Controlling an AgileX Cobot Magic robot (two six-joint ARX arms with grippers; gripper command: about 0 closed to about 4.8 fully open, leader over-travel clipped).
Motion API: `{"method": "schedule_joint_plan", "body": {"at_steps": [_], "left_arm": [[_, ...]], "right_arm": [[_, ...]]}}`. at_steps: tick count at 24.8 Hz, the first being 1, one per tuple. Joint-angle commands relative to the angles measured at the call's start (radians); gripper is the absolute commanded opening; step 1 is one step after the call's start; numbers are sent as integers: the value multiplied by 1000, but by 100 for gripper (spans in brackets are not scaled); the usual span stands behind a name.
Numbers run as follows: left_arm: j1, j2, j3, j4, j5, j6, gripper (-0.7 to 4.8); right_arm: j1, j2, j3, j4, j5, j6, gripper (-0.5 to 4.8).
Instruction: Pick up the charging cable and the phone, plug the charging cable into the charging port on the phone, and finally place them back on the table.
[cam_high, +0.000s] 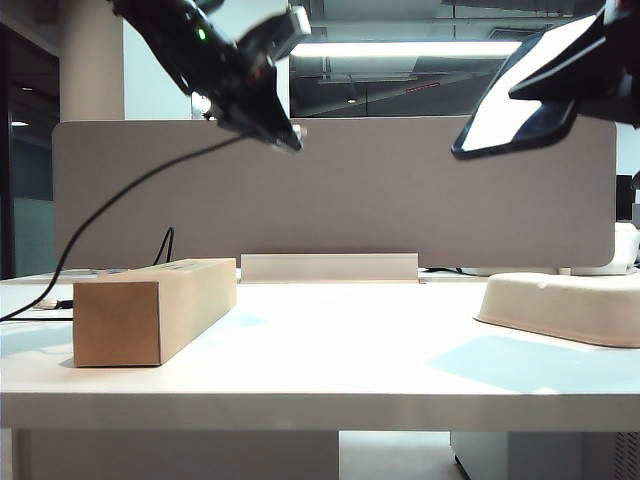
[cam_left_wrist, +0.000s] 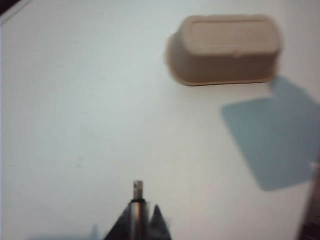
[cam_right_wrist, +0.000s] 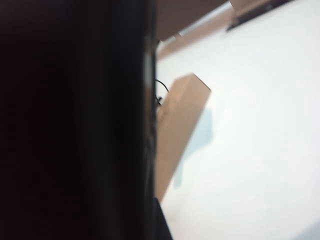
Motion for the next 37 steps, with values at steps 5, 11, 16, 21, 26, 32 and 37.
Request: {"method": "schedule_joint_plan", "body": {"at_steps": [5, 11, 16, 21, 26, 32, 37], "left_arm": [[-2, -68, 3, -180, 280, 15, -6], [-8, -76, 3, -233, 563, 17, -6], [-47, -76, 3, -283, 644, 55, -6], [-121, -76, 3, -284, 707, 62, -6], [-200, -72, 3, -257, 719, 77, -6], [-259, -72, 2, -201, 722, 74, -6], [-267, -72, 2, -130, 723, 23, -6]], "right_arm": [[0, -5, 9, 188, -23, 119, -9], [0, -5, 9, 365, -20, 244, -9], [0, -5, 9, 529, 23, 336, -9], [0, -5, 10, 582, 50, 372, -9], [0, -4, 10, 590, 92, 401, -8], [0, -4, 10, 700, 89, 441, -8], [0, -4, 10, 793, 67, 549, -8]]}}
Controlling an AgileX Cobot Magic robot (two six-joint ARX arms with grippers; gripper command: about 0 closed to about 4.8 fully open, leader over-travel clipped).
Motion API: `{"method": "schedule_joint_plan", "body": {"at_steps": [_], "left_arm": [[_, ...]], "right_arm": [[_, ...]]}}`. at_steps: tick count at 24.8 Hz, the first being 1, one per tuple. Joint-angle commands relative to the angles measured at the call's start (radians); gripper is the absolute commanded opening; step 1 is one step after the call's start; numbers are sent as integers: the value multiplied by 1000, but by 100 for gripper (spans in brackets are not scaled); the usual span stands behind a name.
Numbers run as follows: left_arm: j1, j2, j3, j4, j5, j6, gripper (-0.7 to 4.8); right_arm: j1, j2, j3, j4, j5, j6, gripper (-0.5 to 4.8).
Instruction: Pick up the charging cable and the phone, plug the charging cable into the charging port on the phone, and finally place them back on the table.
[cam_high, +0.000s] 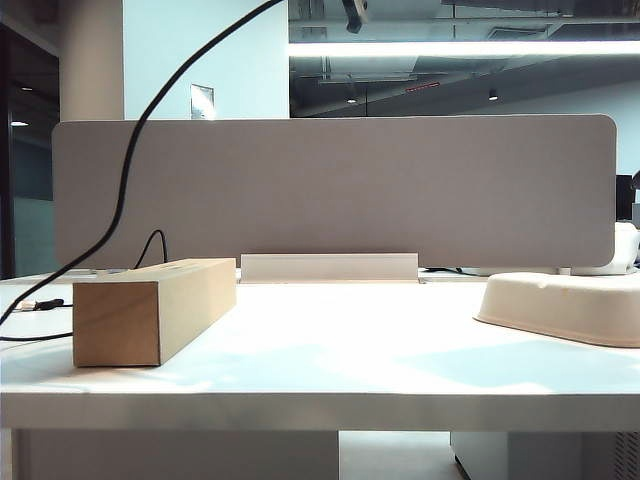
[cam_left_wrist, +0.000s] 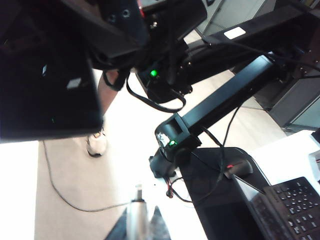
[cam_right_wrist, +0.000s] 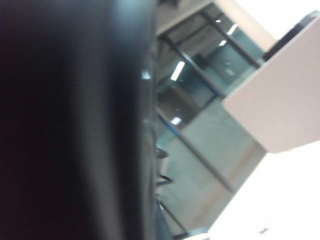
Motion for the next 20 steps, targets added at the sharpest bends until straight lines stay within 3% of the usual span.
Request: {"method": "schedule_joint_plan", "body": {"at_steps": [1, 6, 15, 20], "left_arm": [[-2, -5, 3, 88, 14, -68, -6], [-5, -2, 2, 203, 14, -176, -6], [-56, 45, 2, 224, 33, -197, -6], [-35, 44, 2, 217, 31, -231, -6]], "right_arm": [[0, -4, 9, 90, -25, 52, -8], [1, -4, 9, 93, -46, 59, -8], [1, -4, 9, 111, -43, 58, -8], [0, -4, 9, 111, -43, 51, -8]]}}
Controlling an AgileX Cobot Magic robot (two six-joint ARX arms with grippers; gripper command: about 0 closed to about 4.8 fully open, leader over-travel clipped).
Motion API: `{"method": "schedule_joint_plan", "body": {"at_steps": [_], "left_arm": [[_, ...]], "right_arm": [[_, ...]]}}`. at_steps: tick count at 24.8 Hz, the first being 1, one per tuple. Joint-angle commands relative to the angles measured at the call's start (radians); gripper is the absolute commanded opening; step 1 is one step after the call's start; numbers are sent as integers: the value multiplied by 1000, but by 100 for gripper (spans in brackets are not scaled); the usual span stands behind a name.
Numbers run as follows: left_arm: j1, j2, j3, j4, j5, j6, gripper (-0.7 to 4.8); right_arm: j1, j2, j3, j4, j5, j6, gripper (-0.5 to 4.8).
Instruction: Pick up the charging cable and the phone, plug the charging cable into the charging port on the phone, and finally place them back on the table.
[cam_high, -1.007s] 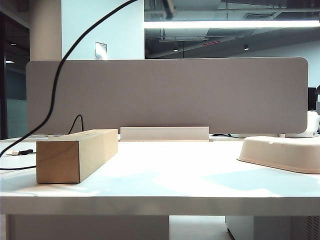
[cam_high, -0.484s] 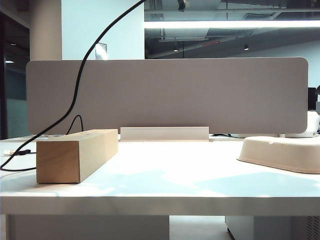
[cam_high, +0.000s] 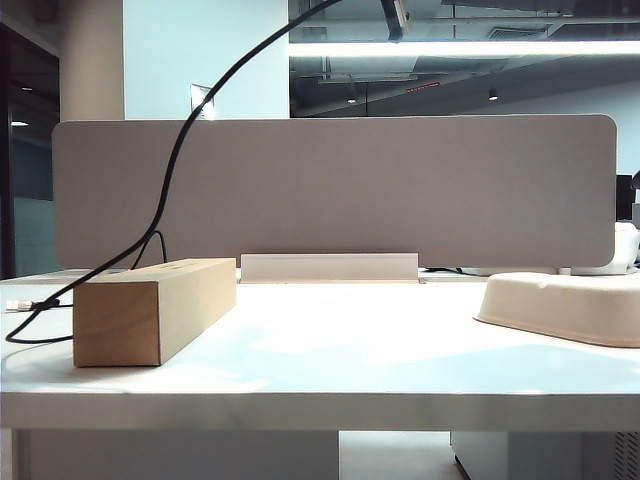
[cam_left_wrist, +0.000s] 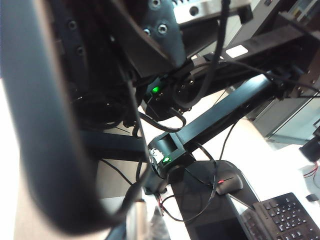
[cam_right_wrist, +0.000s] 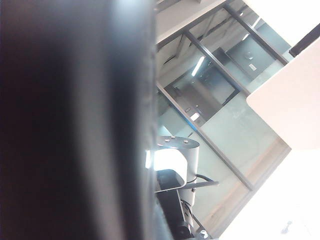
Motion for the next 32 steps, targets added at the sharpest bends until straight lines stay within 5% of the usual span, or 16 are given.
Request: {"method": "schedule_joint_plan", "body": {"at_steps": [1, 32], "left_arm": [[16, -7, 3, 0, 5, -8, -6], [40, -13, 5, 19, 5, -68, -6]], "right_arm": [[0, -4, 9, 39, 5, -5, -8], [-2, 16, 9, 1, 39, -66, -8]]}}
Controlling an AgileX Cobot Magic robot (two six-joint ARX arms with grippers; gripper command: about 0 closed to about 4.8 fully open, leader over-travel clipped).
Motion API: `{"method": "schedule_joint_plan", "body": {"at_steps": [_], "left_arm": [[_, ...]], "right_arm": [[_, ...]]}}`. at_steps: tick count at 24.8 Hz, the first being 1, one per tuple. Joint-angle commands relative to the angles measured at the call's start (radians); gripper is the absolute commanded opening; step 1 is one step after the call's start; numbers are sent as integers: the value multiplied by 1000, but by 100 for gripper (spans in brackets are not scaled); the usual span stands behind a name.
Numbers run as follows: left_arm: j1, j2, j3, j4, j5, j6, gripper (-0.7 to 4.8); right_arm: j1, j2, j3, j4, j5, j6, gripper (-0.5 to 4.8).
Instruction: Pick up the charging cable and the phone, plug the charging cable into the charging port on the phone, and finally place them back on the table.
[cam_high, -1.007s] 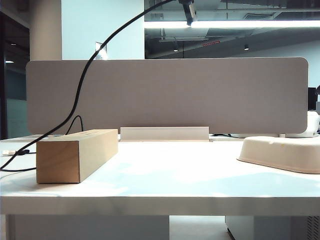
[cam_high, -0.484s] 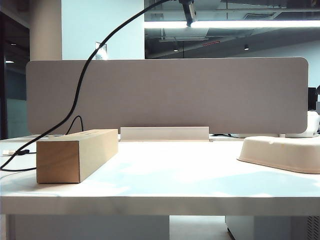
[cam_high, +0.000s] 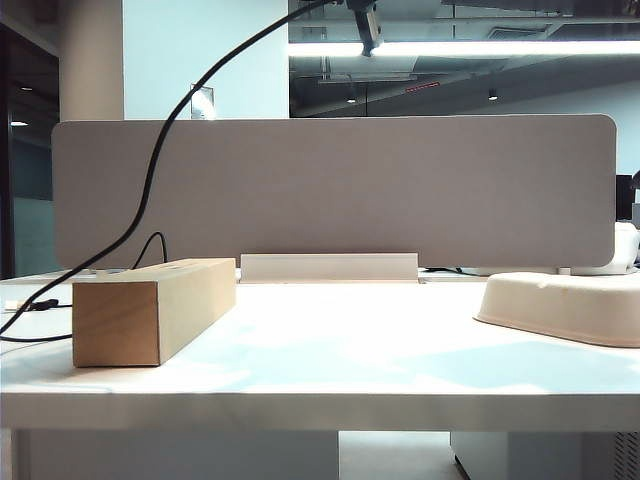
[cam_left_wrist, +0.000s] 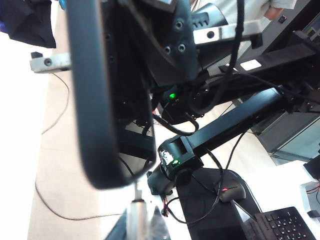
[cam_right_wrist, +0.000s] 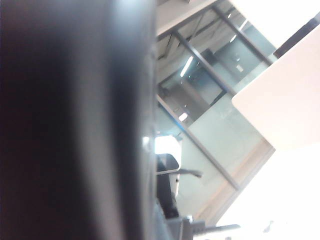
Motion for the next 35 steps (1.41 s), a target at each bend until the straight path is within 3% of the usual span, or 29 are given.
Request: {"method": "schedule_joint_plan", "body": {"at_steps": [1, 28, 31, 35], "left_arm": [[-10, -8, 4, 13, 12, 0, -6], [-12, -2, 4, 27, -50, 0, -6], [-22, -2, 4, 70, -50, -53, -6], [-26, -2, 4, 67, -53, -52, -6]], "right_arm": [[-1, -4, 9, 26, 16, -7, -8], [-1, -4, 9, 17, 11, -6, -8], [-1, -3, 9, 2, 11, -6, -8], [-1, -3, 9, -5, 10, -7, -8]]}}
